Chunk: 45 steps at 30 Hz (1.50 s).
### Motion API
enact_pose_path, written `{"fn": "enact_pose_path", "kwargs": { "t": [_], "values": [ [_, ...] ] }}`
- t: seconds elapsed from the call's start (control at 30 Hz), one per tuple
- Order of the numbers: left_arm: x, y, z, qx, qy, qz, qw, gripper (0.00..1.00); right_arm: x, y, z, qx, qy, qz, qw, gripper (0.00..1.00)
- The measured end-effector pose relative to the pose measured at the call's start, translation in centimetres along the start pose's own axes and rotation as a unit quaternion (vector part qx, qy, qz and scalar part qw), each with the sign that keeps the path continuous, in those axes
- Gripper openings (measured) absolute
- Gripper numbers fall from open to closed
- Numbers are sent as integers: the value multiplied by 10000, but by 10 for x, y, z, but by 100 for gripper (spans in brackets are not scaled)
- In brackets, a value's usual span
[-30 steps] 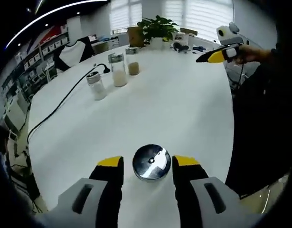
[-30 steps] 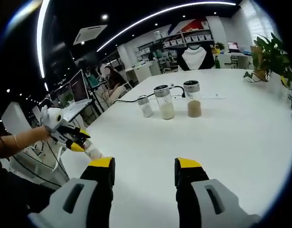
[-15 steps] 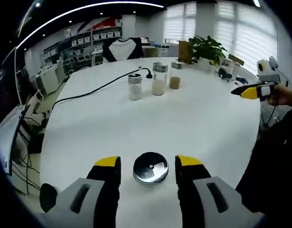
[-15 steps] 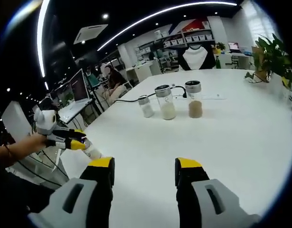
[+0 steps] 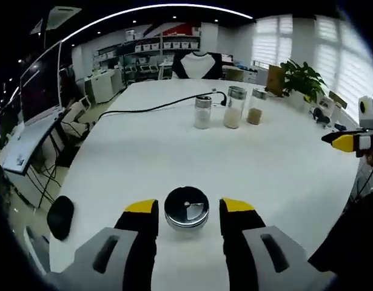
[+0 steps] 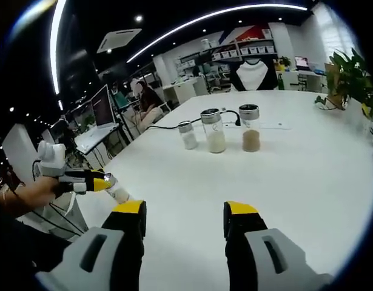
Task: Rotate the seasoning bottle until the label or dispensing opening points toward the visible target arrow and the bottle remains upright within the marked orientation range
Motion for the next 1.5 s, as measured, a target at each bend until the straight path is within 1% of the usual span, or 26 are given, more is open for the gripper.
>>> {"fn": "enact_pose_path", "kwargs": {
  "t": [0.07, 0.1, 0.17, 0.2, 0.33, 0.47, 0.5, 0.8, 0.97, 1.07, 1.27, 1.5],
  "values": [
    [0, 0, 2, 36, -66, -20, 10000, 43, -1, -1, -2, -4, -16, 23, 10000, 50],
    [-2, -1, 4, 124, -94, 48, 9999, 42, -2, -2, -2, 1, -25, 25, 10000, 50],
    [-2, -1, 6, 199, -15, 155, 9997, 41, -2, -4, -3, 27, -42, 31, 10000, 50],
    [-3, -2, 6, 251, -36, 185, 9995, 41, -3, -5, -4, 32, -54, 58, 10000, 50],
    [-3, -2, 5, 281, -43, 160, 9995, 39, -4, -5, -4, 27, -61, 98, 9999, 50],
    [-2, -3, 6, 359, -23, 189, 9992, 38, -4, -4, -1, 65, -21, 79, 9999, 50],
    [-2, -3, 5, 417, -48, 208, 9989, 38, -4, -3, 0, 68, -5, 70, 10000, 50],
    [-2, -5, 4, 426, -63, 176, 9989, 37, -3, 3, 8, 85, 124, 5, 9999, 50],
    [-3, -4, 4, 468, -57, 275, 9985, 36, -3, 2, 8, 132, 148, -33, 9998, 50],
    [-3, -5, 5, 510, -128, 351, 9980, 35, -5, 2, 7, 115, 115, 18, 9999, 50],
    [4, -5, 8, 570, -199, 618, 9963, 35, -7, 0, 4, 80, 88, 29, 9999, 50],
    [6, -5, 9, 569, -347, 668, 9955, 35, -7, -2, 2, 96, 87, 40, 9999, 50]
  ]
}}
Point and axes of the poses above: the point that each gripper's makers call its tool centre point, and the gripper's own axes: z roughly forward along the fingers, x roughly to its left, y roughly out of its top, the point moved 8 cm from there along -z, roughly backward along the fingers, and after that the axes turned 5 degrees about x, right-handed, at the moved point
